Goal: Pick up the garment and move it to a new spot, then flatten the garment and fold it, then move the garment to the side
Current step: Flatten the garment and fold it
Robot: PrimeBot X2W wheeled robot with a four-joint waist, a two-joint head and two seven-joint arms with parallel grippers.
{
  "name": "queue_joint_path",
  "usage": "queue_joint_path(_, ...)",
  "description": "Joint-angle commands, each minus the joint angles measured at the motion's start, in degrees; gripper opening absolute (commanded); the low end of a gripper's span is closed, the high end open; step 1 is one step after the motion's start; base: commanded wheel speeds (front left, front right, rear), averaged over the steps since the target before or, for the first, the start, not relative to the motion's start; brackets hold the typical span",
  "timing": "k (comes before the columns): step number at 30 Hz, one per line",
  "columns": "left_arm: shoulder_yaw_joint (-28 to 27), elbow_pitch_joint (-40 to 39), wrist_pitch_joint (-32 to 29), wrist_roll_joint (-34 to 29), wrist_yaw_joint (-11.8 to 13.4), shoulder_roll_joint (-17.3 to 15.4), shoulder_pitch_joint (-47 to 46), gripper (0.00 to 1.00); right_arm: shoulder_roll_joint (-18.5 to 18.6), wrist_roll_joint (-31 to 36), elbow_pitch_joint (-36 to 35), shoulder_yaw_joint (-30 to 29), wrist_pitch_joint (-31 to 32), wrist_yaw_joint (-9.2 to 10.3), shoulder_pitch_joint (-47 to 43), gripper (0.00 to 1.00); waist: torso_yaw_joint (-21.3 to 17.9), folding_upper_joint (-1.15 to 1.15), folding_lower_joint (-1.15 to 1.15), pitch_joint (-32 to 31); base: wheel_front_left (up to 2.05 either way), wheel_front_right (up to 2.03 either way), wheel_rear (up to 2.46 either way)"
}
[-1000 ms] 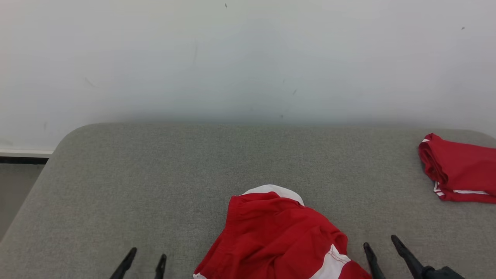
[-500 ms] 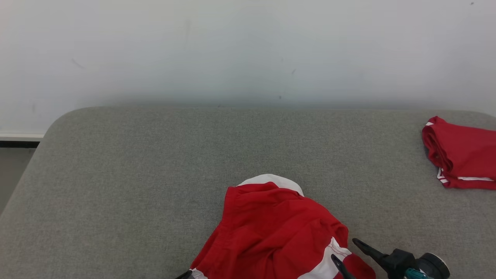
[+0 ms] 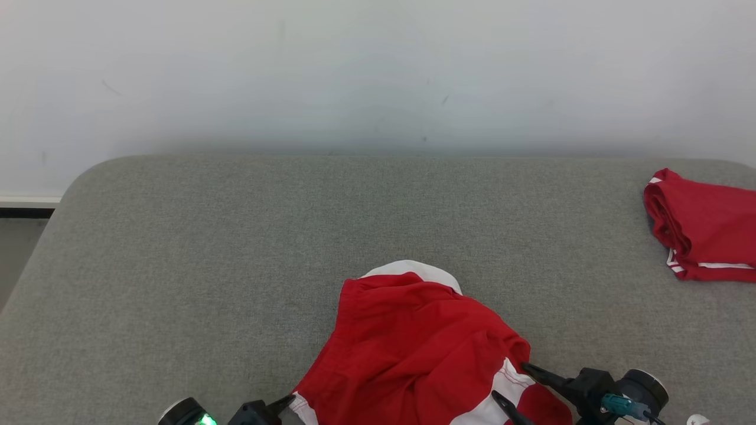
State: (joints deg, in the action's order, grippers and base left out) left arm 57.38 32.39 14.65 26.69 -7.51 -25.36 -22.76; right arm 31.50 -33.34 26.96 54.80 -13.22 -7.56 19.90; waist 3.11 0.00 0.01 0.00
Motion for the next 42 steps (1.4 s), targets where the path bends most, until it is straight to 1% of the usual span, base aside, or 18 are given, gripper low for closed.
queue_joint_path(1,1.5,0.94,0.36,0.72,0.1,0.22,-1.44,1.0,0.31,-1.13,0.42,1.05,-0.6,0.13,1.08,1.0,-0.15,0.0,-0.01,0.11,0.0,0.0,0.0)
queue_joint_path(5,2.95,2.44,0.51,1.68,0.1,0.01,-3.4,1.0,0.47,-2.33,1.08,3.02,-1.22,0.13,2.38,1.0,-0.3,0.0,-0.01,0.36,0.0,0.0,0.0)
queue_joint_path(13,2.19,2.28,0.56,2.24,0.1,-0.61,-4.57,1.0,0.29,-3.72,2.02,4.85,-1.84,0.13,3.47,1.0,-0.53,0.0,-0.01,0.59,0.0,0.0,0.0)
queue_joint_path(18,5.37,2.81,0.56,4.43,0.1,-0.08,-3.82,1.0,-0.1,-4.38,2.32,6.12,-1.93,0.13,4.12,1.0,-1.12,0.0,-0.01,0.62,0.0,0.0,0.0)
queue_joint_path(19,6.57,2.89,0.56,4.81,0.1,-0.07,-3.96,0.95,-0.22,-4.61,2.41,6.44,-1.95,0.13,4.31,0.85,-1.2,0.0,-0.01,0.62,0.0,0.0,0.0)
queue_joint_path(20,7.69,3.14,0.56,5.69,0.1,-0.15,-4.52,0.0,-0.47,-5.05,2.64,7.21,-1.95,0.13,4.59,0.0,-1.3,0.0,-0.01,0.53,0.0,0.0,0.0)
queue_joint_path(24,7.25,1.59,0.51,6.76,0.1,-0.83,-3.79,0.0,-0.77,-6.05,3.01,8.07,-1.98,0.13,4.87,0.0,-1.05,0.0,-0.01,0.2,0.0,0.0,0.0)
queue_joint_path(27,5.0,-0.91,0.51,7.39,0.1,-1.43,-1.78,0.0,-0.62,-6.1,1.65,7.05,-2.0,0.13,4.2,0.0,-0.65,0.0,-0.01,-0.21,0.0,0.0,0.0)
queue_joint_path(32,-0.62,-6.62,0.52,9.02,0.17,-2.23,1.52,0.0,0.54,-4.9,-4.12,2.43,-1.99,0.13,2.27,0.0,-0.11,0.0,-0.01,-1.16,0.0,0.0,0.0)
queue_joint_path(36,-5.63,-10.94,0.53,11.41,0.17,-2.88,1.29,0.0,1.28,-4.17,-8.57,-1.9,-1.95,0.13,2.66,0.0,-0.35,0.0,-0.01,-1.73,0.0,0.0,0.0)
queue_joint_path(39,-9.13,-13.29,0.52,14.02,0.16,-3.11,-1.36,0.0,1.78,-4.76,-10.66,-5.05,-1.93,0.13,5.07,0.0,-0.81,0.0,-0.01,-1.63,0.0,0.0,0.0)
queue_joint_path(42,-11.62,-14.81,-0.81,16.51,0.14,-2.6,-6.07,0.0,2.17,-6.75,-10.85,-7.84,-1.92,0.13,8.53,0.0,-1.21,0.0,-0.01,-0.8,0.0,0.0,0.0)
